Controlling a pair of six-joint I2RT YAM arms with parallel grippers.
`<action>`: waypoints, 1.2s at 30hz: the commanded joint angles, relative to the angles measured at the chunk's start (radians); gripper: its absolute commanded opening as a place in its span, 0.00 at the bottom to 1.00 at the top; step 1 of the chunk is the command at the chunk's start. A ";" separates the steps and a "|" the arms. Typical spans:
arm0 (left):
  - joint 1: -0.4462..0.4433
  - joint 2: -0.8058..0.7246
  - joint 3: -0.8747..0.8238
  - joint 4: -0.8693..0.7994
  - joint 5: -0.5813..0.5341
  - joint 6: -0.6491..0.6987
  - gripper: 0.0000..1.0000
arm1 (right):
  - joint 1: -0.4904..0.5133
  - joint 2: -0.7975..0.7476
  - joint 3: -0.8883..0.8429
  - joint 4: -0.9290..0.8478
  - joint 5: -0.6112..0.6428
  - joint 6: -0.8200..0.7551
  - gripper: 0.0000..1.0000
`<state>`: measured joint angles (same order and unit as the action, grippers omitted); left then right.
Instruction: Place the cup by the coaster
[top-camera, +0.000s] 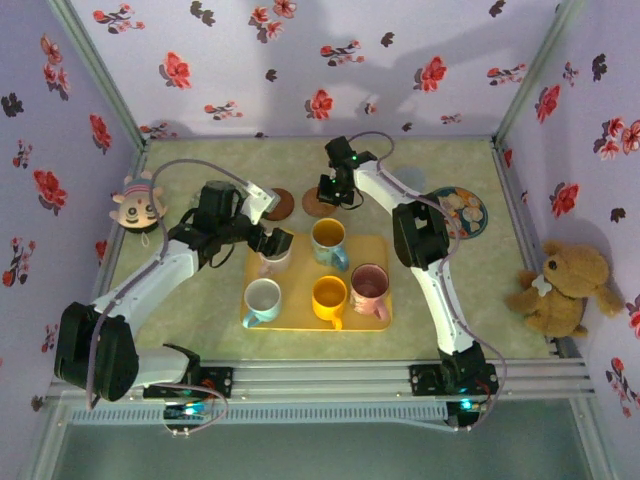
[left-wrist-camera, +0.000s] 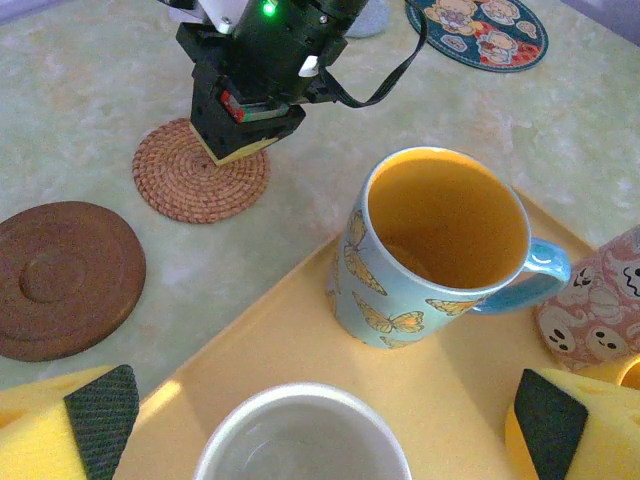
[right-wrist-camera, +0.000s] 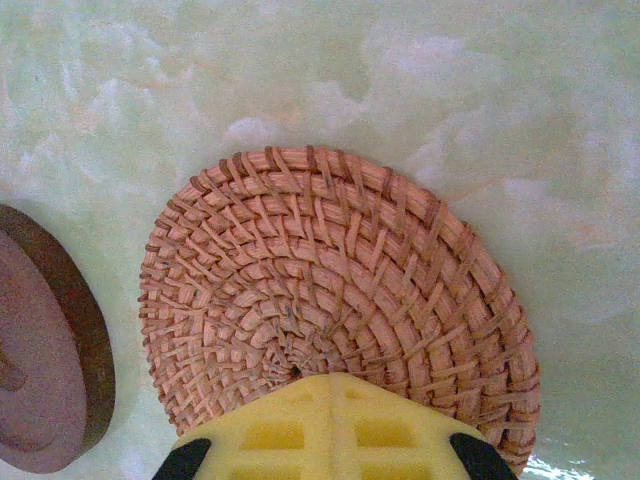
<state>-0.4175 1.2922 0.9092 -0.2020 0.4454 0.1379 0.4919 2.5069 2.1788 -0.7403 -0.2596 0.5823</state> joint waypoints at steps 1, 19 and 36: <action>0.011 -0.012 0.000 0.017 0.006 0.002 1.00 | 0.017 -0.013 -0.001 -0.089 0.030 -0.027 0.00; 0.011 -0.014 0.013 -0.005 0.006 0.017 1.00 | 0.017 -0.043 0.003 -0.089 0.034 -0.033 0.00; 0.009 -0.011 0.099 -0.056 0.006 0.018 1.00 | 0.010 -0.075 0.066 -0.108 0.010 -0.074 0.00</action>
<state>-0.4156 1.2926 0.9558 -0.2249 0.4454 0.1383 0.4976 2.5004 2.2013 -0.8066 -0.2440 0.5423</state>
